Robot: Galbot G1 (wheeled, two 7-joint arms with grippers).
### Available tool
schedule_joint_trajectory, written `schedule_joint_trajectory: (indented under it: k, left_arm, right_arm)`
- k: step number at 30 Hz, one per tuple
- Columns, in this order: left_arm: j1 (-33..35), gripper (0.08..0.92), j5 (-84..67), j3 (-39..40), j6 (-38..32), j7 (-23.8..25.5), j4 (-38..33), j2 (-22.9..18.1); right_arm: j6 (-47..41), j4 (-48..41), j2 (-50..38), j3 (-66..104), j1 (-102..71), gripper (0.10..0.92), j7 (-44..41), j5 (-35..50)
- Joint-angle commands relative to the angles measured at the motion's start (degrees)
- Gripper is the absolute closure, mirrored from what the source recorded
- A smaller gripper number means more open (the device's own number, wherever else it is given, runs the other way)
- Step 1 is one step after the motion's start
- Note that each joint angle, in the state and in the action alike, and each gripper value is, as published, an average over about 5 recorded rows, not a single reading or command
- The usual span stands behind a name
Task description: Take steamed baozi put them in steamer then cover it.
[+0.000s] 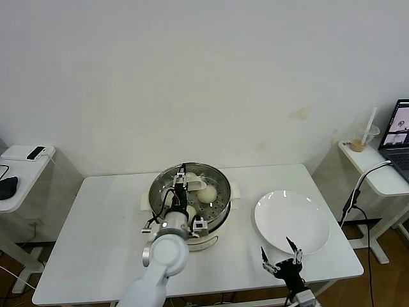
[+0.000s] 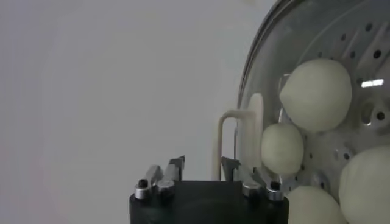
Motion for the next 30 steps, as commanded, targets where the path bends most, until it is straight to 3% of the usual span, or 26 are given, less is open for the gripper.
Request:
schedule_joint_trajectory:
  k: [1,6,10,15,23,30]
  left_arm:
    - [5.6,0.353,-1.3,0.5,-0.6,-0.7,-9.3,2.0]
    - [9.6,0.218,-4.6,0.1,-1.3,-1.3,-16.9,4.2]
    - [15.4,0.180,-8.3,-1.1,-3.1,-2.7,-23.7,5.9]
    - [26.0,0.177,-21.7,-6.3,-7.1,-10.8,-29.2,6.3]
    - [34.8,0.177,-68.8,-21.2,-16.3,-28.2,-30.1,4.5]
    - [39.6,0.177,-91.5,-32.0,-22.1,-32.6,-25.0,5.1]
  right_arm:
    - [-0.1,-0.1,0.0,0.0,0.0,0.203,0.1,-0.1]
    - [-0.1,-0.2,-0.1,0.1,-0.1,0.203,0.1,0.1]
    - [0.0,-0.4,-0.4,0.3,-0.2,0.203,0.1,0.4]
    - [0.1,-0.3,-1.2,0.5,-0.8,0.203,0.1,1.6]
    - [0.7,0.1,-3.2,1.1,-2.2,0.203,-0.1,3.9]
    - [0.6,1.2,-3.2,0.7,-2.4,0.203,-0.3,6.0]
